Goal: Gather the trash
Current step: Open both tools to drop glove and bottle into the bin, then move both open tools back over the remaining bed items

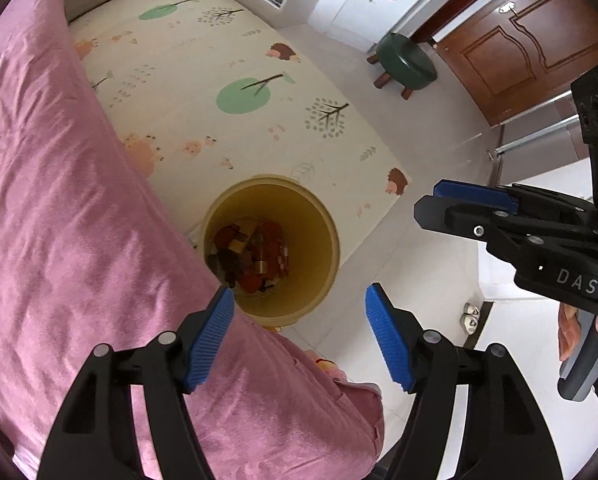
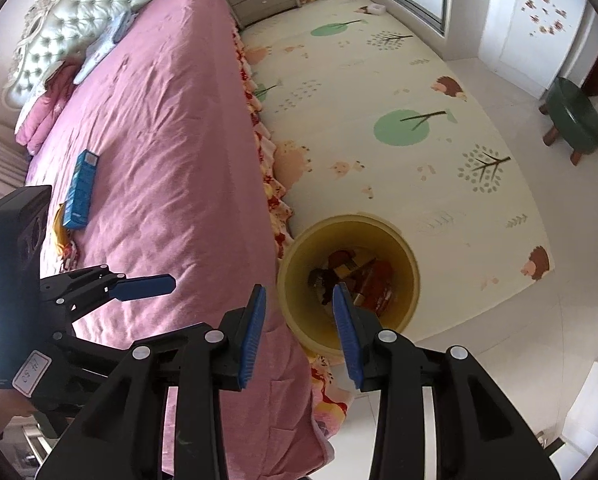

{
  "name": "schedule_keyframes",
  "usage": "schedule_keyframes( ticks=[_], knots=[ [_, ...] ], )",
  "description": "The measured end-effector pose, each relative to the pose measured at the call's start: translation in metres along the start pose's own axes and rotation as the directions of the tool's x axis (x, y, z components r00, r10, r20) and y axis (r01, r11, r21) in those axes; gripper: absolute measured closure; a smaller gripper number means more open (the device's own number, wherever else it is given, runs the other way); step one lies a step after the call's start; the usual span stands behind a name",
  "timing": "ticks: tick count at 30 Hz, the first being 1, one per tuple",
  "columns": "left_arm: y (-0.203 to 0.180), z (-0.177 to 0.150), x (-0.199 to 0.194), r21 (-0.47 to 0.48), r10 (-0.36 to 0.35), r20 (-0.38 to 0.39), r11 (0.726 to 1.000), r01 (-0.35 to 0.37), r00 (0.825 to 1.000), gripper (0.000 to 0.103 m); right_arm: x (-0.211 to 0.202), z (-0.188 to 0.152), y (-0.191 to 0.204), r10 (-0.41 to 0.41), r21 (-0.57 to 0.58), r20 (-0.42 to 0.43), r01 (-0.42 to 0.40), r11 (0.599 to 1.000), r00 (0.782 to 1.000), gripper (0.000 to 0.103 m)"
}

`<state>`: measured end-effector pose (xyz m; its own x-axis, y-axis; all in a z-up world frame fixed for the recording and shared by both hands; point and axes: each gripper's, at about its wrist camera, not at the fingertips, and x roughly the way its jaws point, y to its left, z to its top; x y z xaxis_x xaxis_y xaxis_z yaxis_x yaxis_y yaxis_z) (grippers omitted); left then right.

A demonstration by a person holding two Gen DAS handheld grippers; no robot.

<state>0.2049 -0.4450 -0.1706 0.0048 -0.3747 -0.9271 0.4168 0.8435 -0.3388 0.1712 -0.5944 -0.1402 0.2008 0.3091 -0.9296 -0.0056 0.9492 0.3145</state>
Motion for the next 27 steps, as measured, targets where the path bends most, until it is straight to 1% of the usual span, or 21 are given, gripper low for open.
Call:
schedule_keyframes(
  ticks=[7, 12, 20, 27],
  knots=[
    [0.021, -0.015, -0.018, -0.061, 0.029, 0.03, 0.998, -0.027, 0.999, 0.035, 0.002, 0.009, 0.03, 0.031, -0.075, -0.003, -0.031, 0.997, 1.0, 0.067],
    [0.044, -0.03, -0.037, -0.138, 0.065, 0.059, 0.989, -0.056, 0.996, 0.035, 0.008, 0.013, 0.06, 0.063, -0.142, -0.021, -0.066, 0.988, 0.998, 0.067],
    [0.09, -0.065, -0.071, -0.261, 0.129, 0.1, 0.96, -0.099, 0.987, 0.035, 0.017, 0.015, 0.122, 0.11, -0.254, -0.05, -0.119, 0.96, 0.993, 0.067],
    [0.14, -0.111, -0.104, -0.335, 0.177, 0.128, 0.934, -0.125, 0.976, 0.035, 0.031, 0.004, 0.192, 0.125, -0.352, -0.09, -0.15, 0.924, 0.988, 0.067]
  ],
)
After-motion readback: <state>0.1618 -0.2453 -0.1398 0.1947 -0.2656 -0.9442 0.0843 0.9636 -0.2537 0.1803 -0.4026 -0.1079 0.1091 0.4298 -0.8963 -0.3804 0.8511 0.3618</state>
